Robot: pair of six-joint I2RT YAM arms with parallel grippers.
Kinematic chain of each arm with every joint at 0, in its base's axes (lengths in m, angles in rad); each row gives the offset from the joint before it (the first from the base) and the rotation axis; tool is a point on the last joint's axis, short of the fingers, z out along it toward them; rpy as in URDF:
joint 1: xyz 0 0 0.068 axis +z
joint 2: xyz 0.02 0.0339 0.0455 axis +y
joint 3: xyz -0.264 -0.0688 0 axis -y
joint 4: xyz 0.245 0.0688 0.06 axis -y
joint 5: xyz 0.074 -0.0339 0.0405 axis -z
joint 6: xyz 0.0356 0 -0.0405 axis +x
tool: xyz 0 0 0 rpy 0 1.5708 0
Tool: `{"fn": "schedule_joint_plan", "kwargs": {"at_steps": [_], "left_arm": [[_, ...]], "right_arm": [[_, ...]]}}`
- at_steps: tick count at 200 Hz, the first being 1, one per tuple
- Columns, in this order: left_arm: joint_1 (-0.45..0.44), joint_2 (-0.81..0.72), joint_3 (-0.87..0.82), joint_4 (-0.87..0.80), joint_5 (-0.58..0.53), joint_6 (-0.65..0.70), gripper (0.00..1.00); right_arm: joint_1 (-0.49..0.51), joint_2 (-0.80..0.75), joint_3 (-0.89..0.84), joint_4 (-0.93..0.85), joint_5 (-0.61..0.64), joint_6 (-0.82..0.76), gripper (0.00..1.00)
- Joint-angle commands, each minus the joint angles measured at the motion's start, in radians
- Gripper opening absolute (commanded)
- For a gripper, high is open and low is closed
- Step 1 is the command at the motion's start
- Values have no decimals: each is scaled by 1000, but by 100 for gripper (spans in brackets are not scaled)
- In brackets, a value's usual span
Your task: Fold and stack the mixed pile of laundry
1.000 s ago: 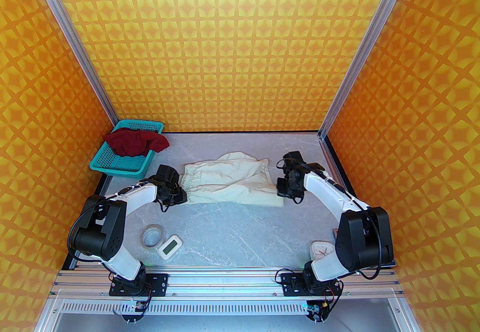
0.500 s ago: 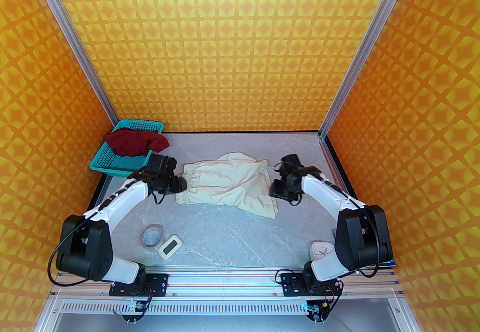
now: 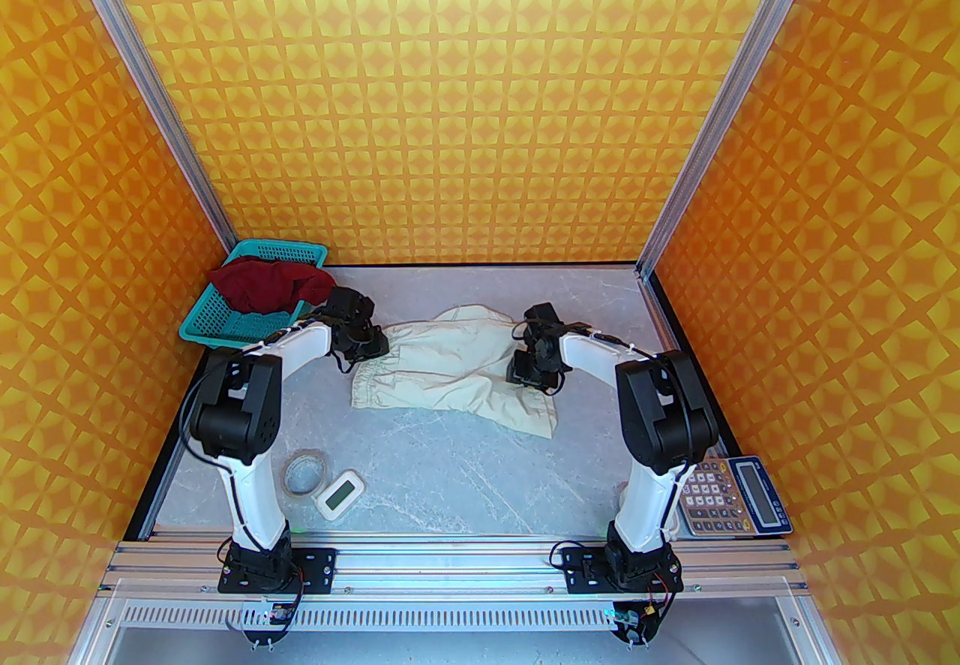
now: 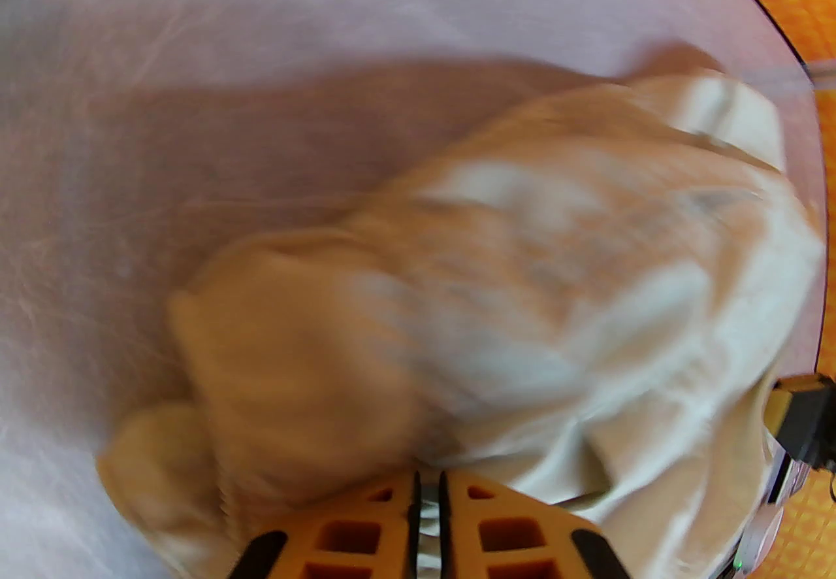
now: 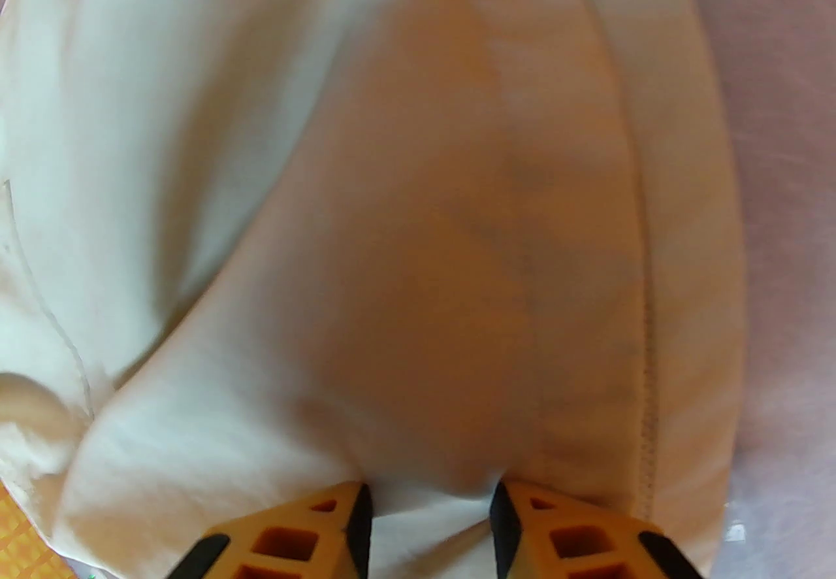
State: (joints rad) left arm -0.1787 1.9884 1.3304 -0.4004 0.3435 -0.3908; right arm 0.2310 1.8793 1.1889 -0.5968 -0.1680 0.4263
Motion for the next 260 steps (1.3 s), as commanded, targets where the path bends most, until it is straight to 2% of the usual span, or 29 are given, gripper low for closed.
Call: {"fn": "schedule_joint_plan", "kwargs": {"at_steps": [1, 30, 47, 70, 94, 135, 155, 183, 200, 244, 250, 260], "left_arm": [[43, 24, -20, 31, -37, -12, 12], [45, 8, -46, 34, -27, 8, 14], [40, -10, -54, 34, -21, 12, 16], [35, -17, -53, 36, -15, 15, 18], [30, -17, -58, 45, -6, 9, 18], [23, -16, -69, 50, -6, 6, 18], [21, -14, -72, 49, -6, 6, 18], [19, -18, -72, 45, -6, 8, 17], [19, -20, -74, 42, -6, 13, 17], [18, -25, -74, 34, -6, 18, 17], [18, -30, -71, 31, -6, 18, 18], [19, -48, -65, 29, -6, 18, 20]], "right_arm": [[-44, -49, -51, -69, 136, -51, 39], [-55, -125, -6, -96, 76, -78, 45], [-56, -120, 56, -86, 43, -67, 49], [-63, -16, 190, -74, 43, -84, 53], [-71, 120, 334, -76, 121, -122, 57], [-87, 304, 531, -73, 24, -117, 57], [-87, 374, 611, -83, -4, -106, 48], [-87, 398, 681, -81, 19, -116, 14], [-87, 393, 726, -89, 47, -132, 0], [-91, 431, 829, -111, 80, -149, 0], [-91, 449, 845, -123, 82, -150, 7], [-94, 482, 870, -143, 89, -154, 27]]}}
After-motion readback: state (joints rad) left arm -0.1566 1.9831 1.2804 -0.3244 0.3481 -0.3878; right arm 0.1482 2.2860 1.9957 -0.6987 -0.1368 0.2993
